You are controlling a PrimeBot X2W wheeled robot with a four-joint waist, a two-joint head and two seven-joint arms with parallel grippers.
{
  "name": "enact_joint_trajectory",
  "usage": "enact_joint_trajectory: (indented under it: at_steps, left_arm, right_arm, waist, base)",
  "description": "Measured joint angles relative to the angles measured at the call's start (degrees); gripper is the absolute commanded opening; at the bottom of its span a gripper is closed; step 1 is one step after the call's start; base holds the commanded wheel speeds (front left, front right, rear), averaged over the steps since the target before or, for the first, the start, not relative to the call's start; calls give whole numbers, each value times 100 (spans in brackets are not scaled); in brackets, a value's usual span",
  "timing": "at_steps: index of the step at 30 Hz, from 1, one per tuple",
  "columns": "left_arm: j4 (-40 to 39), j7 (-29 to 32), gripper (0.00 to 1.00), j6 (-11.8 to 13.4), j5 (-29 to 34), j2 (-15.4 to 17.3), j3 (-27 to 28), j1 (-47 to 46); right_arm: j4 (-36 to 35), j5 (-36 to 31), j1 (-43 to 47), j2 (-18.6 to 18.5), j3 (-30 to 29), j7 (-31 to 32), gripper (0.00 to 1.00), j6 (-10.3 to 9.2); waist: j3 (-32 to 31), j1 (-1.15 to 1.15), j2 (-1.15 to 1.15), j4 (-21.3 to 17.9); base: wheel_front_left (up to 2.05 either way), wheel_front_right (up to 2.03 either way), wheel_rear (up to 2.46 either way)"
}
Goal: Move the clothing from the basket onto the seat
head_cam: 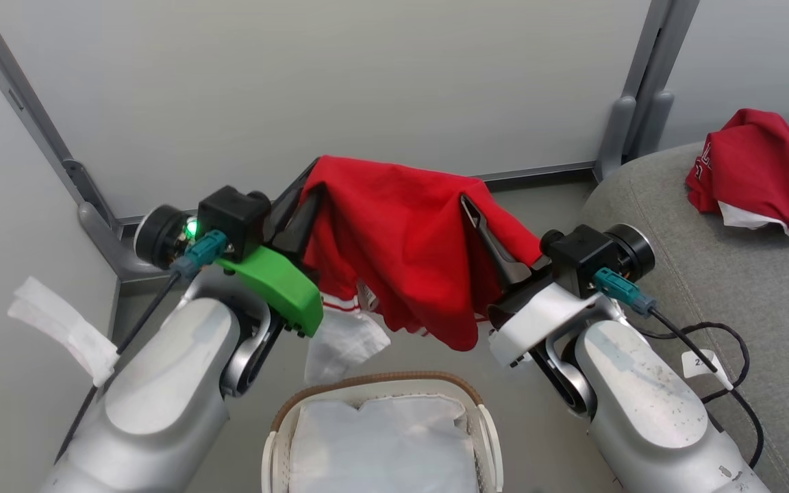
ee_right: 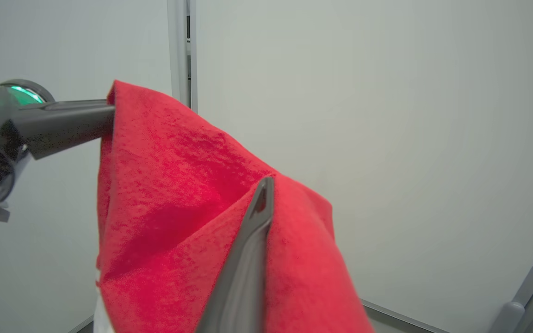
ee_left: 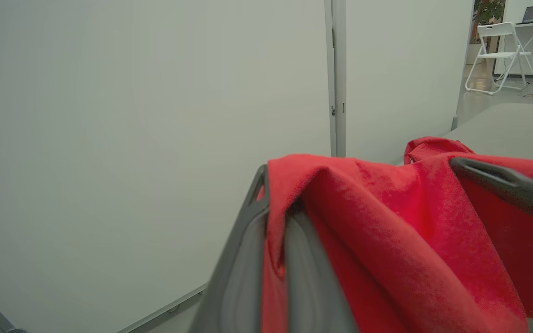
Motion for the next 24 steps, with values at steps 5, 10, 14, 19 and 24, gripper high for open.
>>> enact_joint_trajectory:
  at_steps: [5,10,14,19,24]
  left_arm:
    - [113,-229,100,15,-93,-58,-47,473]
    - [233,-379,100,-1,-166,-123,-83,859]
    - [322,-454,100,-10,-198,-197,-91,1225]
    - [380,-501,100,-82,-190,-321,-73,1640]
    - [337,-525,100,-121,-129,-380,71,2045]
  right_arm:
    - [-14,-110,9,2,-136,0,0,0]
    - [-13,-207,45,3,-290,0,0,0]
    - [-16,-287,162,3,-445,0,0,0]
    - [-35,-389,264,1,-594,0,0,0]
    - [-85,-477,289,-33,-772,1,0,0]
  waist:
    - [13,0,0,8]
    - [9,0,0,29]
    - [5,0,0,51]
    - [30,0,0,48]
    - [45,0,0,14]
  base:
    - [0,0,0]
    - [0,0,0]
    - [0,0,0]
    - [0,0,0]
    - [0,0,0]
